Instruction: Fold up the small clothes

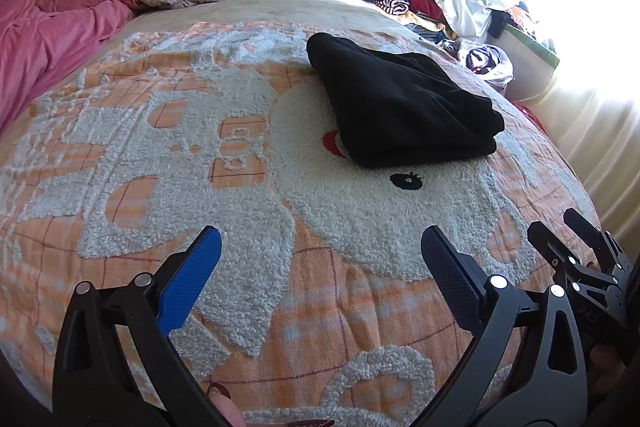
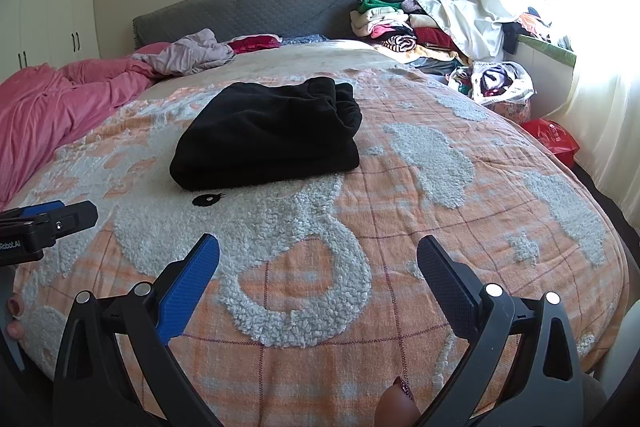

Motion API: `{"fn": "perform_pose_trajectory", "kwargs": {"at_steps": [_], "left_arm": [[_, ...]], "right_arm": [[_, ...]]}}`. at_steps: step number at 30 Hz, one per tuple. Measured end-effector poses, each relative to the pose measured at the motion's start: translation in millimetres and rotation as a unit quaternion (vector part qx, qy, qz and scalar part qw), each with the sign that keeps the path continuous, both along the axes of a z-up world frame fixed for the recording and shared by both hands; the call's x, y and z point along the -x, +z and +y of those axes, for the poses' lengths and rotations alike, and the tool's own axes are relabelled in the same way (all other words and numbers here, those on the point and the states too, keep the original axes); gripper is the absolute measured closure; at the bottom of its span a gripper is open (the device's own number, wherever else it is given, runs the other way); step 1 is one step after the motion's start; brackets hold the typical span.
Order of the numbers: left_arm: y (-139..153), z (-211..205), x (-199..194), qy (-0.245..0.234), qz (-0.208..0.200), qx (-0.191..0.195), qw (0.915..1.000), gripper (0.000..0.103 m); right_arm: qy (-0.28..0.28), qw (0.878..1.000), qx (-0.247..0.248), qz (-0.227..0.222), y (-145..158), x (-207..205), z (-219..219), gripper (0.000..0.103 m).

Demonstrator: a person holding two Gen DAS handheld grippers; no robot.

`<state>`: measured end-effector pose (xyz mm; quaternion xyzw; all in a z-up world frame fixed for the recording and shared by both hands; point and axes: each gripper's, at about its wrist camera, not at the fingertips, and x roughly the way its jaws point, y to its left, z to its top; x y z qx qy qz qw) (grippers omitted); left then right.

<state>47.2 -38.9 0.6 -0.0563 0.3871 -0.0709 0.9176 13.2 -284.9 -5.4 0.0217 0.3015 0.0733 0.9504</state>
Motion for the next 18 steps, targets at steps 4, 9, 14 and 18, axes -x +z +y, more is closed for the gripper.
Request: {"fn": "perform_pose_trajectory", "kwargs": {"at_steps": [4, 9, 14, 18], "left_arm": [[-1, -1, 0, -0.003, 0.002, -0.006, 1.0, 0.009], [1, -4, 2, -0.007, -0.003, -0.01, 0.9999, 0.009], [0, -5, 2, -0.013, -0.002, -0.008, 0.9999, 0.009], [0, -6, 3, -0.02, -0.008, -0.016, 0.9996, 0.009]], "right_arm": [[-0.001, 1.0, 0.0, 0.0, -1, 0, -1, 0.004], [-0.001, 1.0, 0.0, 0.001, 0, 0, -1, 0.004], [-0.006, 1.0, 0.001, -0.002, -1, 2, -3, 0.004], [-0.026, 1.0, 0.002, -0.005, 1, 2, -11, 0.004]]}}
